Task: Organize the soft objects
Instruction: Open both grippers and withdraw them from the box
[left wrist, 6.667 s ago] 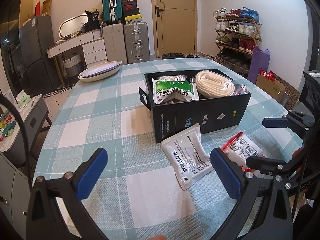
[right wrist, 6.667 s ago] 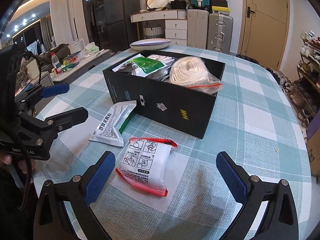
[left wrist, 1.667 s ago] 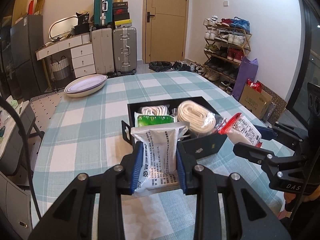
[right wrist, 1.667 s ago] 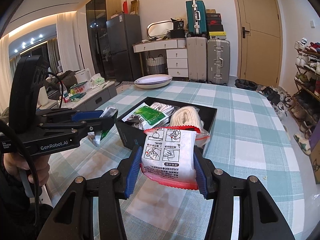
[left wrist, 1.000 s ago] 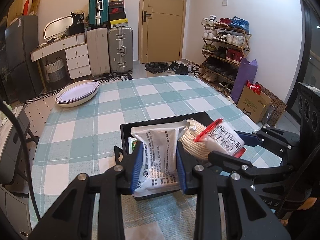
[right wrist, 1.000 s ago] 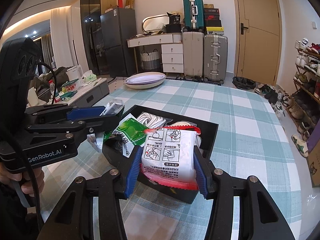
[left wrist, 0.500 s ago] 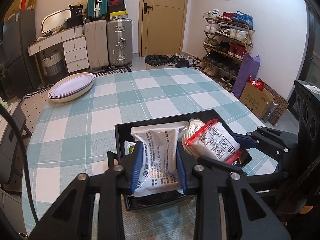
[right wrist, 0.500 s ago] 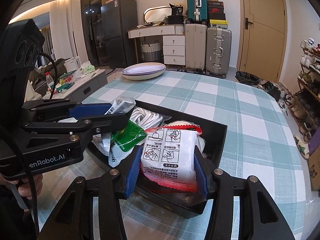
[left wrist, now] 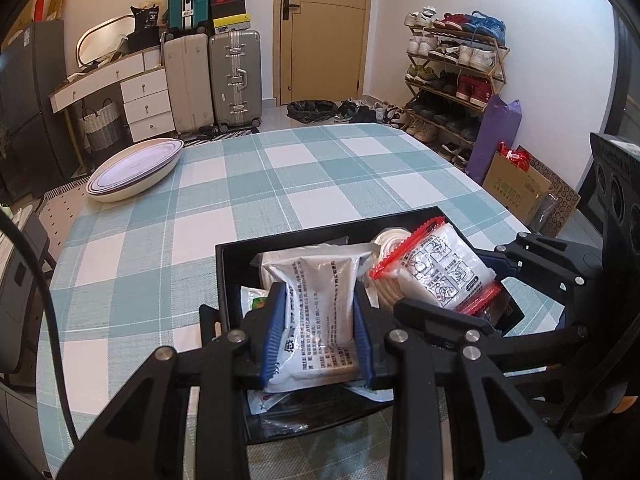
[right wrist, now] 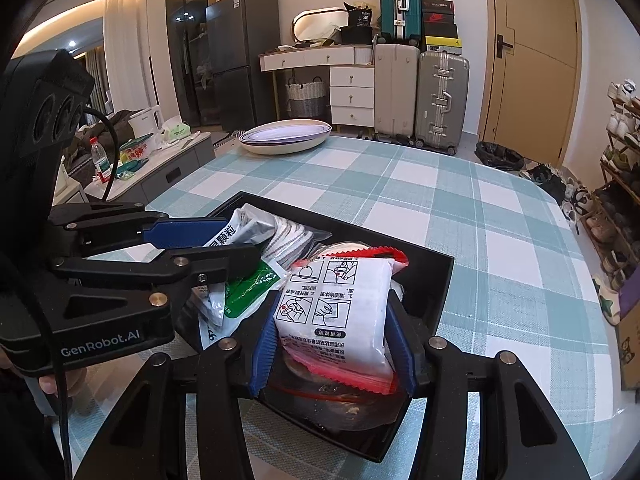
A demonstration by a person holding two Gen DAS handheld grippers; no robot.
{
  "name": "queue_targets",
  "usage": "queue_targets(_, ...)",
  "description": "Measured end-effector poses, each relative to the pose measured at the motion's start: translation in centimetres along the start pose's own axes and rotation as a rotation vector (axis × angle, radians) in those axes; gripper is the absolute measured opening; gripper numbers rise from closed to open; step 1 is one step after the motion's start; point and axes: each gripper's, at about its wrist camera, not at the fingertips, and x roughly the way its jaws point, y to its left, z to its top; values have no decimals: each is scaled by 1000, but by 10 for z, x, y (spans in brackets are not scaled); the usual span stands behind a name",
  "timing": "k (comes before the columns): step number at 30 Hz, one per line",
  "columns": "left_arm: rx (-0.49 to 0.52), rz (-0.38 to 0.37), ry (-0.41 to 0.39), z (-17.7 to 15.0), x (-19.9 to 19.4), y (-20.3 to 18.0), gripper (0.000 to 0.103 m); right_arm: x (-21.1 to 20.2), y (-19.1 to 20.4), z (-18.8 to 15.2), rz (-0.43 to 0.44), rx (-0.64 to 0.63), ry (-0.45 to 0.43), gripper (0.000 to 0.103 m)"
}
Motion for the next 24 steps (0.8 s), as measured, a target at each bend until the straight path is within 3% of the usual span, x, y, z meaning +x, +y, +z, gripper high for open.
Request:
queue_targets(6,2,3,-3,0,0,-1,34,-7,3,-4,-5,-19,-18,61)
queue_targets(8,-3,1,-14,-1,-3,0,37,-14,4,-4,-7,-16,-43,73)
queue_targets(10,-1,7,-16,-1,-6,0,40,-20,4,-6,-13,-18,-61,78)
queue_targets(14,14,12,-44,-3,-18,-2,58,-32,3,-9,-47,-14,-84,89)
queue_targets(16,24,16,-57,-3,-25,-3,63,-39,1,-11,-54,-2,-92,94)
queue_targets(17,31,20,-62,-4,-29,-5,70,-42,0,-13,-56,3,-97,97)
queue_targets(20,39,33,-97,-6,-40,-7,89,-52,0,-17,-63,15,-116,99)
queue_targets(24,41,52,-133,-11,-55,-8,103,-65,2,-22,-66,25,-150,102)
